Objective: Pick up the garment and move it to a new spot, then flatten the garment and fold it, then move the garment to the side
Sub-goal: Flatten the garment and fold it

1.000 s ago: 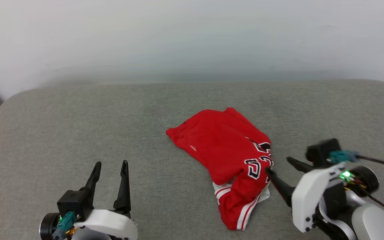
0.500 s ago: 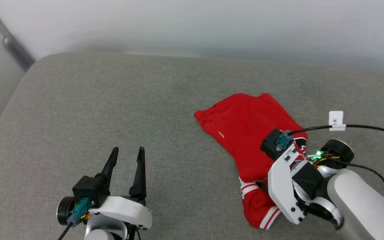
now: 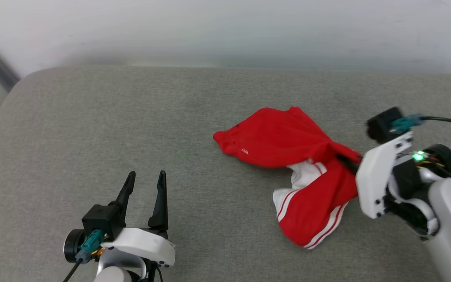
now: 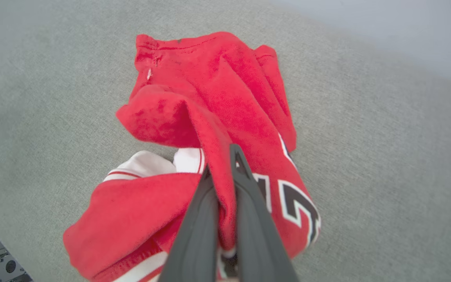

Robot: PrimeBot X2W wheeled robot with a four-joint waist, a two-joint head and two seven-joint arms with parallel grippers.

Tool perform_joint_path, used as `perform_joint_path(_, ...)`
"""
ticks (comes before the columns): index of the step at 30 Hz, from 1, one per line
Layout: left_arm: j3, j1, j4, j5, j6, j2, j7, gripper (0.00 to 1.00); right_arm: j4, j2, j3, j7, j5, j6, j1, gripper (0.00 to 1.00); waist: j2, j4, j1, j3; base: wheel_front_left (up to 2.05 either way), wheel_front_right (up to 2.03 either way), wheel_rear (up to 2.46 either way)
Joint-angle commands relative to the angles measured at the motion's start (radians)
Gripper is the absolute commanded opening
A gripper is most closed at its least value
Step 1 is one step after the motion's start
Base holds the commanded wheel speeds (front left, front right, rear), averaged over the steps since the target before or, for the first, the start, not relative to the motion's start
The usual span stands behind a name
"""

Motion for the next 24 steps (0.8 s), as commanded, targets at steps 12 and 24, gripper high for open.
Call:
perform_joint_path(12, 0.008, 0.001, -0.007, 0.0, 0.002, 0.018, -0.004, 1.0, 0.138, 0.189, -0.534, -0.169, -0.032, -0.001, 0.26, 0.0, 0.0, -0.087, -0.0001, 0.002, 0.0, 0.0, 0.0)
perform_joint_path(24, -0.001, 0.018, 0.003, -0.006, 0.003, 0.03, 0.005, 1.0, 0.117, 0.253, -0.585, -0.532, -0.16, -0.001, 0.334, 1.0, 0.0, -0.102, -0.0001, -0.017, 0.0, 0.0, 0.0)
